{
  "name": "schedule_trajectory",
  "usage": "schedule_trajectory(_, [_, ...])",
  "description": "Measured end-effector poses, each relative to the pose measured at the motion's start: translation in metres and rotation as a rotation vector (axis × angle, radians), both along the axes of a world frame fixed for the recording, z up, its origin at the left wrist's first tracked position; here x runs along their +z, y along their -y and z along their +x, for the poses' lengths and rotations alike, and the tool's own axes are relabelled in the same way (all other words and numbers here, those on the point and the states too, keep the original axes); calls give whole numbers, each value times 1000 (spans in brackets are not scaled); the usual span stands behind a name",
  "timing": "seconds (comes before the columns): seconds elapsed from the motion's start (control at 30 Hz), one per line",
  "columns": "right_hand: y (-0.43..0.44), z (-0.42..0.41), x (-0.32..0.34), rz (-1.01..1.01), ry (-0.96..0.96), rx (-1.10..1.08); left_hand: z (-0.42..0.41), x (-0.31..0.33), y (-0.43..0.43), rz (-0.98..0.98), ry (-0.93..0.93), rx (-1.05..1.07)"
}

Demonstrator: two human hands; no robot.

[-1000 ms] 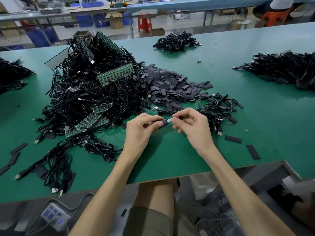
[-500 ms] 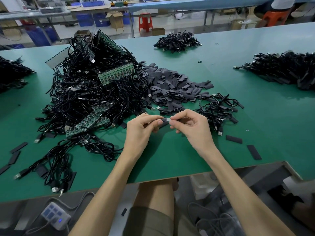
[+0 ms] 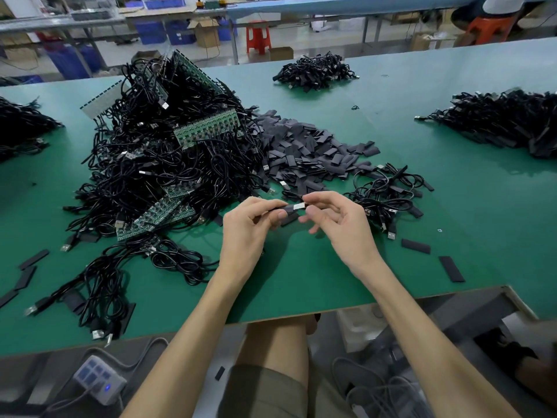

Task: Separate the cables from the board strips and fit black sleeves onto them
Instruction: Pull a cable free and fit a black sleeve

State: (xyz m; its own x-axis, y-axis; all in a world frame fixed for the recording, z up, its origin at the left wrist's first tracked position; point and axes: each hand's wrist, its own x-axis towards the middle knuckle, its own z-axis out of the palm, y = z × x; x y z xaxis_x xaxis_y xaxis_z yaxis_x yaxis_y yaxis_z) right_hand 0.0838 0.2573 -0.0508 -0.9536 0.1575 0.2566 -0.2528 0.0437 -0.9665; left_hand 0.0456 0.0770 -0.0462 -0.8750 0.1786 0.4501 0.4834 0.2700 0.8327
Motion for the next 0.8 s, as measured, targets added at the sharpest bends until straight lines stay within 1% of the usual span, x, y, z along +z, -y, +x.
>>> schedule_trajectory(0.17, [-1,1,-2,80,28,-23,-1,-2,0,-21,-18,-29])
schedule_trajectory(0.43, [-2,2,-4,123,71,-4,-2,-4,2,-37,-30,-73])
schedule_trajectory(0.6, [-1,2,-4,103,49,-12,-2,-6,0,-91,-61,-20])
schedule_trajectory(0.7, [-2,2,-5,89,53,-28,-1,-5,-1,-154,-75,-22])
schedule_trajectory(0.8, [-3,2,-5,68,62,-12,0,-4,-1,-173,-91,-44])
